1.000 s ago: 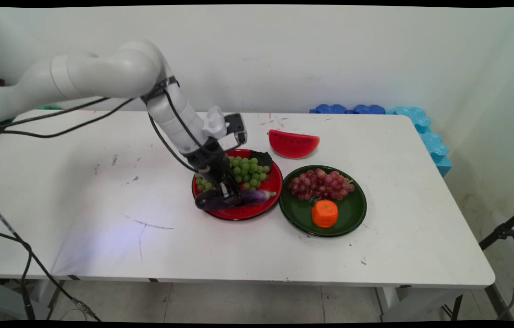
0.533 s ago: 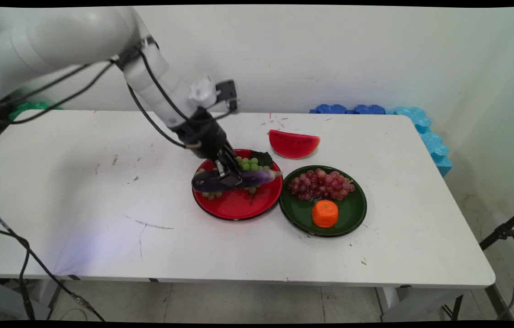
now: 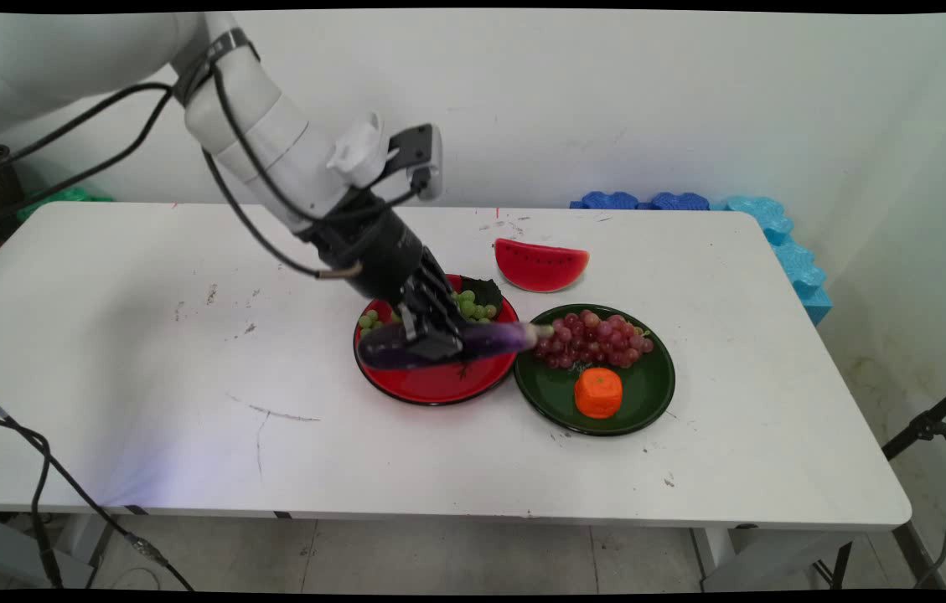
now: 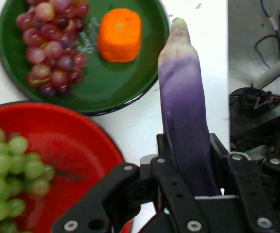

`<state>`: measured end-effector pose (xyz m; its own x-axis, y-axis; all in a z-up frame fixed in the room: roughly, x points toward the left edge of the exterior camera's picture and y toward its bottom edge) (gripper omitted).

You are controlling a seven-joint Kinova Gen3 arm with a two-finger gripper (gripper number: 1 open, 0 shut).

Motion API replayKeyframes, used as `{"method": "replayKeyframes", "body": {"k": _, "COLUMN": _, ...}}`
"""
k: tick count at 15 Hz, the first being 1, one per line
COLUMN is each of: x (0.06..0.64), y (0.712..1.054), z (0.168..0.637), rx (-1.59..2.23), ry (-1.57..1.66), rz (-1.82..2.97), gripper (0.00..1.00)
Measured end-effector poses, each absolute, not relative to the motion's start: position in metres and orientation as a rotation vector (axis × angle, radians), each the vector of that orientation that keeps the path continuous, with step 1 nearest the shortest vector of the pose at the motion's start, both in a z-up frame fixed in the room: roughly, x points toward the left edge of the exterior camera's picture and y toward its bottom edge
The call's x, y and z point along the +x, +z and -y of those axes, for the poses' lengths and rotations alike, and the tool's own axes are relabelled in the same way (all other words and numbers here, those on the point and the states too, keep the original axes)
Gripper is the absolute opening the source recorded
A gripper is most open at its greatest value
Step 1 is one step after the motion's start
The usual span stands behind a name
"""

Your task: Place the picked object on the table

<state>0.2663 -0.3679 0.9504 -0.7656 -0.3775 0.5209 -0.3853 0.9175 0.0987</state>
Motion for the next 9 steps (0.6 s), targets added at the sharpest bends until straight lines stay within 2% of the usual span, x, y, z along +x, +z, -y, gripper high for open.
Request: {"method": "replayKeyframes", "body": {"k": 9, "x": 0.247, "y": 0.9, "z": 0.317, "rx": 0.421, "ry": 0.002, "rz": 2.555, "gripper": 0.0}}
